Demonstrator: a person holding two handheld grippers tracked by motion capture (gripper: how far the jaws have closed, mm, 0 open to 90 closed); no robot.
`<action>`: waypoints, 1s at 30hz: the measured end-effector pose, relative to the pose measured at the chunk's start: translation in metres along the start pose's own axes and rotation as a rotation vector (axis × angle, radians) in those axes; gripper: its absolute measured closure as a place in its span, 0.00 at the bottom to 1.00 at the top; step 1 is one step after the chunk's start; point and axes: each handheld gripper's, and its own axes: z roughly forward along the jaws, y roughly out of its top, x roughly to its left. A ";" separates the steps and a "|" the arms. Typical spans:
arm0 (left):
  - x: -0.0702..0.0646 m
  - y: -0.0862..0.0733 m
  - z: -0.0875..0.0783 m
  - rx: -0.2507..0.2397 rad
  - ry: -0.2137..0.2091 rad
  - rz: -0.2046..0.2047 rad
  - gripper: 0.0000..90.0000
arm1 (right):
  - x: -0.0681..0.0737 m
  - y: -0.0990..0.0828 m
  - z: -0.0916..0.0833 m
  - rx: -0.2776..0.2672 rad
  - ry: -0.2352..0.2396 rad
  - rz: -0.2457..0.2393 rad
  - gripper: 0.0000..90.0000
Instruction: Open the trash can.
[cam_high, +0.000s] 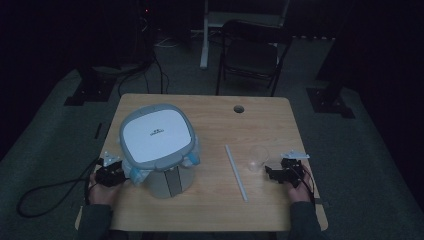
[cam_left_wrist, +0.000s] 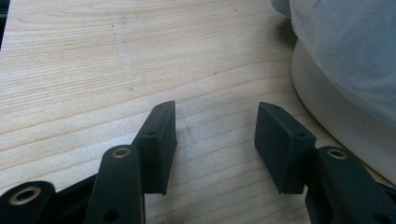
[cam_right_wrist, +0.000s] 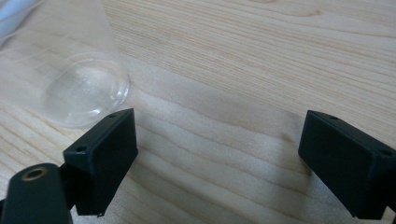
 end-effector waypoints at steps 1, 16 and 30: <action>0.000 0.000 0.000 0.000 0.000 0.000 0.55 | 0.000 0.000 0.000 0.000 0.000 0.000 0.12; 0.006 0.003 -0.006 0.014 -0.058 -0.030 0.64 | 0.001 0.000 0.000 0.000 -0.005 0.005 0.12; 0.023 0.022 -0.029 0.003 -0.035 -0.005 0.82 | 0.001 -0.001 -0.001 -0.001 -0.008 0.008 0.12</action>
